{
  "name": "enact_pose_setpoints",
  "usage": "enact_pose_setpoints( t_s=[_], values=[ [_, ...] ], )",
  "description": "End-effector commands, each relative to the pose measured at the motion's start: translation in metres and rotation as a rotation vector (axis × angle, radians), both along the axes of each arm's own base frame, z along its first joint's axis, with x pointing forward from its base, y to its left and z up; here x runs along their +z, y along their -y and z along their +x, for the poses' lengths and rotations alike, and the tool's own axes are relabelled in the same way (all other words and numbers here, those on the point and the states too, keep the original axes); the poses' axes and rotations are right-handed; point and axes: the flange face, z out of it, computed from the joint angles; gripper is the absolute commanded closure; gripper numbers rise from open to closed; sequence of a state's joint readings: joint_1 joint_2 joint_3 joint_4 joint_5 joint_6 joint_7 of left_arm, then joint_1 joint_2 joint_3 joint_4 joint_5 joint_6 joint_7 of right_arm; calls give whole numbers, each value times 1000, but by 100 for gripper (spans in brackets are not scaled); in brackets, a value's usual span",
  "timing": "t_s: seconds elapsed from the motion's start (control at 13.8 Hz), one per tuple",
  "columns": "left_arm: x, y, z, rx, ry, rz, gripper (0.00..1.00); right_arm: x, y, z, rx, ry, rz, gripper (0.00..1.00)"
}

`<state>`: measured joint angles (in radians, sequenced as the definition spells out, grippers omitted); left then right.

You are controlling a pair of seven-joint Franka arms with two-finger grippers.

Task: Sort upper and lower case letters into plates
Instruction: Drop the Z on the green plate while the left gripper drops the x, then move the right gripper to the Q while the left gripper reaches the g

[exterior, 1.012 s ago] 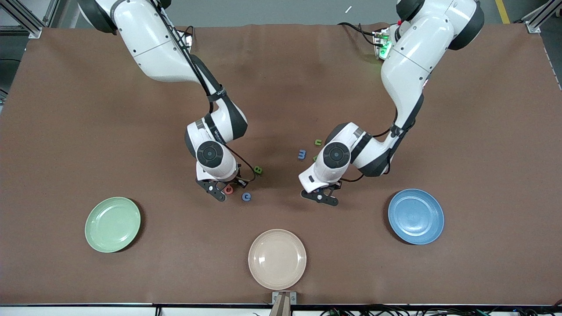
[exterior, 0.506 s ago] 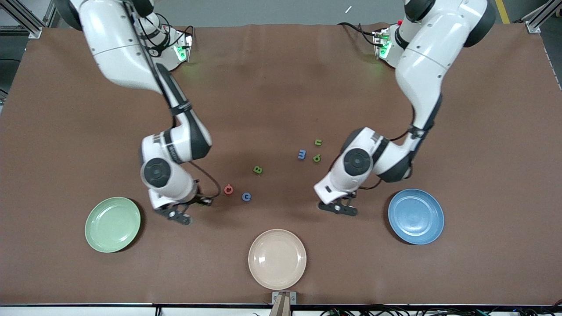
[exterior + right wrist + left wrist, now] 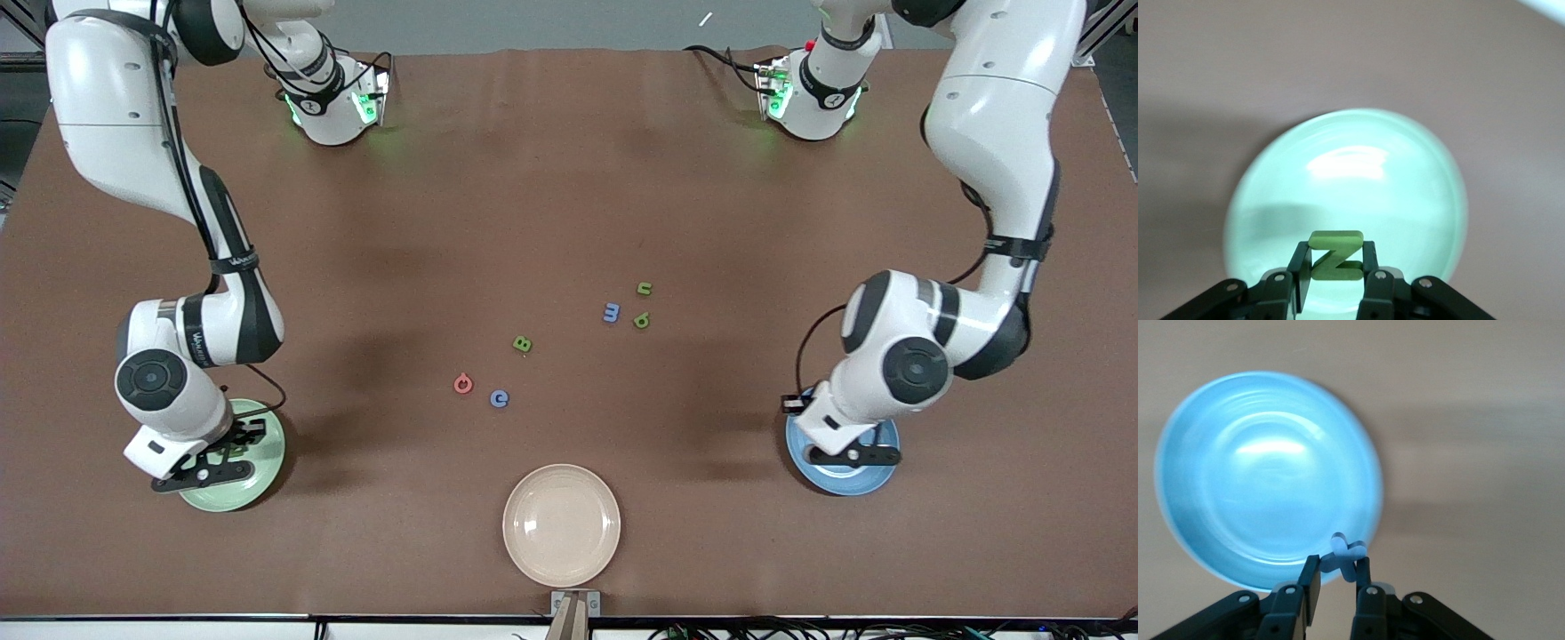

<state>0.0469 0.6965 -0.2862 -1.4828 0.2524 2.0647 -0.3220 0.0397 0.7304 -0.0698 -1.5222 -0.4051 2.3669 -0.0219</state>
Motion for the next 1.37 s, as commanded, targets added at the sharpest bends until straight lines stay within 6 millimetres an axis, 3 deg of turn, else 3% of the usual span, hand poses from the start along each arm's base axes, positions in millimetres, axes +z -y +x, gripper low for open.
enact_pose_setpoints(
  t_s=[0.0, 0.07, 0.22, 0.29, 0.43, 0.51, 0.65, 0.87, 1.08, 1.3],
  values=[
    [-28, -42, 4, 52, -24, -16, 84, -12, -3, 7, 83, 40, -26, 0],
    [-39, -47, 5, 61, -18, -27, 74, -11, 1, 8, 74, 52, -17, 0],
    [-44, -45, 4, 76, -10, -28, 17, -12, -8, 7, 10, 61, 20, 0],
    [-42, -50, 1, 71, -12, -24, 1, -12, -27, 6, -97, 79, 105, 0],
    [-24, -33, -11, 60, -14, -5, 0, -13, -71, 0, -313, 32, 287, 0],
    [-12, -12, -22, 58, -8, 7, 0, 2, -101, 1, -409, 19, 360, 0],
    [0, 16, -41, 106, -5, 15, 1, 7, -156, -11, -545, -22, 397, 0],
    [-1, 96, -73, 286, -24, -8, 4, 4, -243, -34, -642, -14, 402, 0],
    [-20, 175, -105, 467, -31, -2, 11, -9, -289, -56, -662, -27, 394, 0],
    [-49, 231, -143, 604, -11, -37, 12, -34, -321, -85, -675, -33, 388, 0]
  ],
)
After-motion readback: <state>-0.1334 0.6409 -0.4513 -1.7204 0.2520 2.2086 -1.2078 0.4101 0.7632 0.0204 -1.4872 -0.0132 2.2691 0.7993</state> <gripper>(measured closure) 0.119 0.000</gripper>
